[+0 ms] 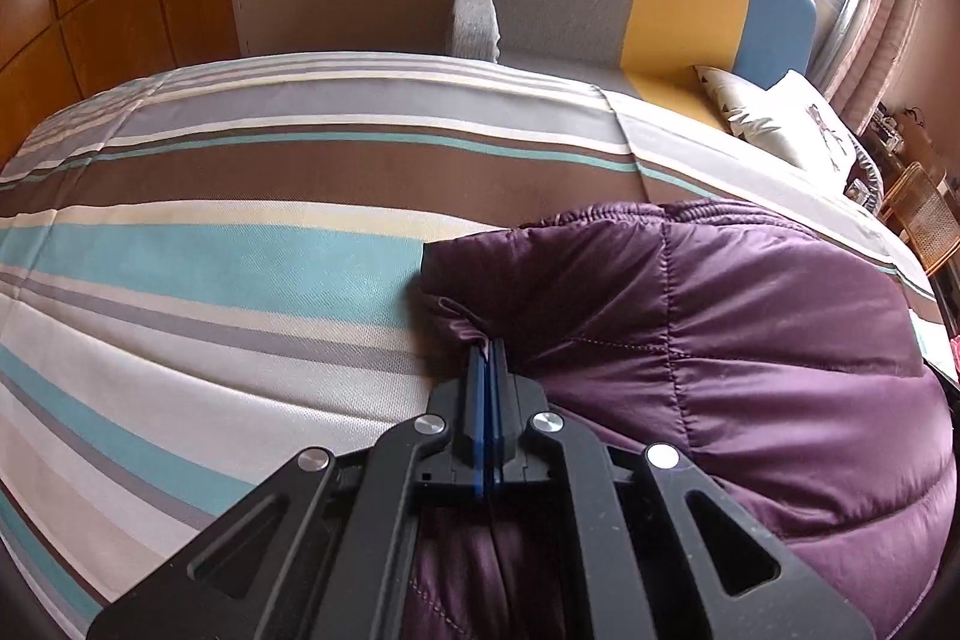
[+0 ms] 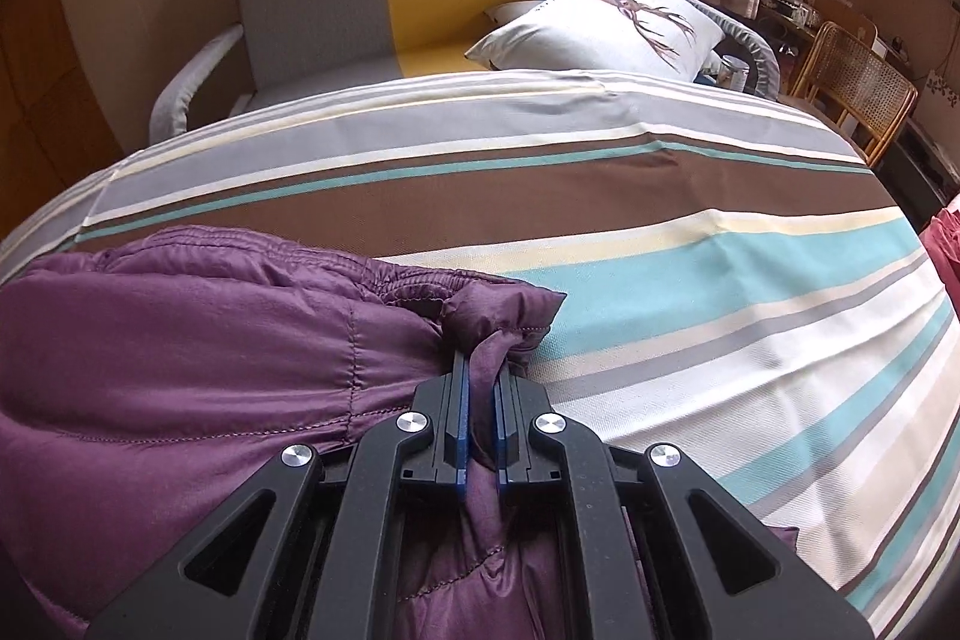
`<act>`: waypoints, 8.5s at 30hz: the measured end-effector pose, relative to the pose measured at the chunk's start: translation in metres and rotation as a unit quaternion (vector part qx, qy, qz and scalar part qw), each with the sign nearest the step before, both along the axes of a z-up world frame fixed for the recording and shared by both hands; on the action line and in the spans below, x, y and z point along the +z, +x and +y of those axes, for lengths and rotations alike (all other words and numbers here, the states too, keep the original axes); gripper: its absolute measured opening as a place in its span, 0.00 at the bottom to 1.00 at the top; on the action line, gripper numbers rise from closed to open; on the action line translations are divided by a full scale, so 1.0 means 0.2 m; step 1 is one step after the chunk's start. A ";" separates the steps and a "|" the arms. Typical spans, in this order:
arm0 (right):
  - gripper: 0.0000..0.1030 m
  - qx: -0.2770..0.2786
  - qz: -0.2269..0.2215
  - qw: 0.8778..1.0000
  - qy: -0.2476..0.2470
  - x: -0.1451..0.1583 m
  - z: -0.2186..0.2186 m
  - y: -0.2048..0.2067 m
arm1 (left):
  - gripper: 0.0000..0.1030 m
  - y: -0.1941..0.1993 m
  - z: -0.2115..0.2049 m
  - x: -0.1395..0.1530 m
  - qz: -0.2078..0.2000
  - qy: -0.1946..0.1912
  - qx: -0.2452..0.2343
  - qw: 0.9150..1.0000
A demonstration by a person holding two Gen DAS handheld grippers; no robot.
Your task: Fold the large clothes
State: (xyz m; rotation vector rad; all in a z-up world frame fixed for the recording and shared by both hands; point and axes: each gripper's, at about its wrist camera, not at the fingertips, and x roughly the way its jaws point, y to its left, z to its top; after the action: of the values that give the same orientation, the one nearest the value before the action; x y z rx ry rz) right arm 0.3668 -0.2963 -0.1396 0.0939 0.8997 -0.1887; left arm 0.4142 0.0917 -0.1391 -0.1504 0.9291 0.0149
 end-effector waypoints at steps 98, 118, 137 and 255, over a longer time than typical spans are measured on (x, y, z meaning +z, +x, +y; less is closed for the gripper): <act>0.33 0.142 -0.067 0.987 0.023 0.04 0.83 -0.76 | 0.55 -0.87 0.25 0.16 -0.075 -0.141 -0.001 0.987; 0.26 0.138 -0.076 0.987 0.019 0.13 0.77 -0.88 | 0.64 -0.79 0.40 -0.12 -0.029 -0.318 -0.007 0.948; 0.26 0.131 -0.079 0.988 0.028 -0.01 0.76 -0.91 | 0.18 -0.83 0.35 -0.09 -0.055 -0.402 -0.054 0.913; 0.08 0.031 -0.020 0.997 0.064 -0.03 -0.20 -1.27 | 0.43 -0.86 -1.02 0.24 -0.049 -0.032 -0.276 0.959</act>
State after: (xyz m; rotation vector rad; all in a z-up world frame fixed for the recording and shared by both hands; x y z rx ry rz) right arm 0.1126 -0.3362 -0.1464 0.1880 0.8735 -0.0721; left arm 0.2414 -0.1126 -0.0902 0.0522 0.8466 -0.5360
